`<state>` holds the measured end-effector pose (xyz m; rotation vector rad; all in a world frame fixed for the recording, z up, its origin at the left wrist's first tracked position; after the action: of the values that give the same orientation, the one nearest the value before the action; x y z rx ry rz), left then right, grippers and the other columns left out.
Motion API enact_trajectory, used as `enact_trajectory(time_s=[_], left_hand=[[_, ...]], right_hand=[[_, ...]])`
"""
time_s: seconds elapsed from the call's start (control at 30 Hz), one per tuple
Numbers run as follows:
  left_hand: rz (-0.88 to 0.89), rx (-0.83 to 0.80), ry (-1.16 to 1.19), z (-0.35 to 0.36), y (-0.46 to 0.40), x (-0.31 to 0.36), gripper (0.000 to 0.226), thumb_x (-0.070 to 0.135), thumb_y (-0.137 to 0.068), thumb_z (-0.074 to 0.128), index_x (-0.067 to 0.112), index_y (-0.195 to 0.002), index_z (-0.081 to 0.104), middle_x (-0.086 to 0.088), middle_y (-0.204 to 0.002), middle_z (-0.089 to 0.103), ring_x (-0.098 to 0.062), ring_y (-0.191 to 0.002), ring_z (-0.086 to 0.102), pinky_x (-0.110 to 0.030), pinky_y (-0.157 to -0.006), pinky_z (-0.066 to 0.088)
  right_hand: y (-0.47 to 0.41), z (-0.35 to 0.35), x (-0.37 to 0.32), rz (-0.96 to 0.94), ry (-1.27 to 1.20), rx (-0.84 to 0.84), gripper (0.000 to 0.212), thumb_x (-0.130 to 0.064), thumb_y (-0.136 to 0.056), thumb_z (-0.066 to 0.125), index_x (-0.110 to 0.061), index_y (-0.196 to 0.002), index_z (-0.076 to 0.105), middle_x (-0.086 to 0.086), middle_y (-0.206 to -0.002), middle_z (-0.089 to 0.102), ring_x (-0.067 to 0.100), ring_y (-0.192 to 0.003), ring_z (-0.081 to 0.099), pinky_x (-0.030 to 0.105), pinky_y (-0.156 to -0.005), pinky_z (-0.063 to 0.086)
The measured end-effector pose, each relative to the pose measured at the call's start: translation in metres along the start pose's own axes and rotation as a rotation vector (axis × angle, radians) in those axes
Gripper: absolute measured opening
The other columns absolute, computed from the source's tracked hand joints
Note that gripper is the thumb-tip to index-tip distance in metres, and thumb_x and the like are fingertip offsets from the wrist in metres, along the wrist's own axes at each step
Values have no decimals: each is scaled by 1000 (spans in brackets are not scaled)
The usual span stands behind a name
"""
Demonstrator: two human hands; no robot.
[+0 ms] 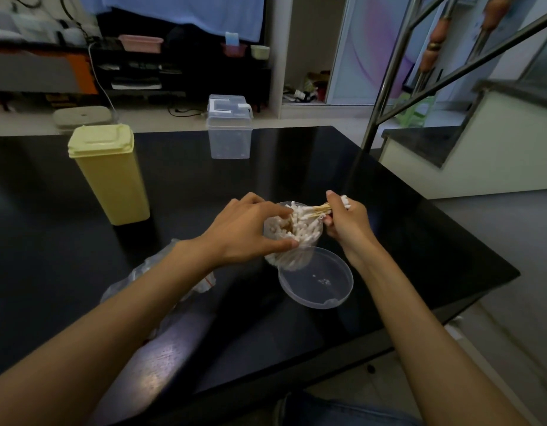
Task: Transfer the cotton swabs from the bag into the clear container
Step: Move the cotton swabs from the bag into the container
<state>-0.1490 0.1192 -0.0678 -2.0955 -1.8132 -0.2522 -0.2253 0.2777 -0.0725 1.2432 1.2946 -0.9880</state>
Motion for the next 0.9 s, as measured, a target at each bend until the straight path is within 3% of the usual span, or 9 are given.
enact_trajectory(time_s=[0.23,0.4,0.53,0.63,0.73,0.8,0.9], left_hand=[[-41,-10,55,2,0,8,61,47,-86,58,24,-140,41,2,-138,47,-15,-128,31,-31,-96,27],[-23,-32,42,3,-5,8,50,48,-90,51,29,-137,46,4,-140,46,-15,-126,30,-30,-91,24],[22,-36,-85,11,-9,9,65,65,-80,32,33,-135,48,8,-145,33,-13,-130,22,-28,-92,20],[56,-53,-130,18,-8,9,70,68,-78,25,38,-139,39,8,-149,23,-13,-133,15,-28,-94,18],[30,16,-62,20,-4,3,72,72,-78,23,42,-143,29,10,-152,17,-12,-137,11,-33,-103,19],[25,102,-94,16,2,-4,71,69,-78,16,38,-140,33,9,-151,22,-13,-136,15,-33,-102,23],[74,84,-268,13,10,-13,70,64,-81,8,37,-137,39,9,-148,29,-14,-133,22,-32,-98,30]], right_hand=[[-2,-1,2,24,-48,31,26,-27,-98,45,-12,-79,53,5,-71,57,13,-68,56,25,-65,45],[-1,-1,3,47,-100,29,27,-26,-98,45,-14,-74,51,2,-67,56,10,-62,55,21,-58,44],[-1,-1,2,75,-120,27,25,-26,-98,44,-13,-78,52,1,-65,55,4,-49,56,14,-44,42],[1,-2,0,90,-206,14,22,-23,-99,43,-11,-83,51,1,-60,49,-2,-31,47,11,-34,35],[2,-8,-3,106,-257,24,18,-22,-99,43,-9,-91,52,1,-57,44,0,-29,40,12,-33,30],[-2,-13,-3,73,-145,50,23,-26,-99,43,-13,-83,53,0,-58,44,3,-39,38,15,-40,30],[-7,-11,-5,-77,106,70,30,-30,-98,43,-16,-72,51,-1,-62,50,6,-54,46,17,-52,37]])
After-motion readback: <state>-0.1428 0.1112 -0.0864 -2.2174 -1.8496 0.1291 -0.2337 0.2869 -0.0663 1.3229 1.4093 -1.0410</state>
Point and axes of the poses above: each hand's wrist, its own y-axis away from the middle knuckle, its own z-axis out of the palm, x = y × z, the point moved 1 cm from there along -y, towards the middle knuckle
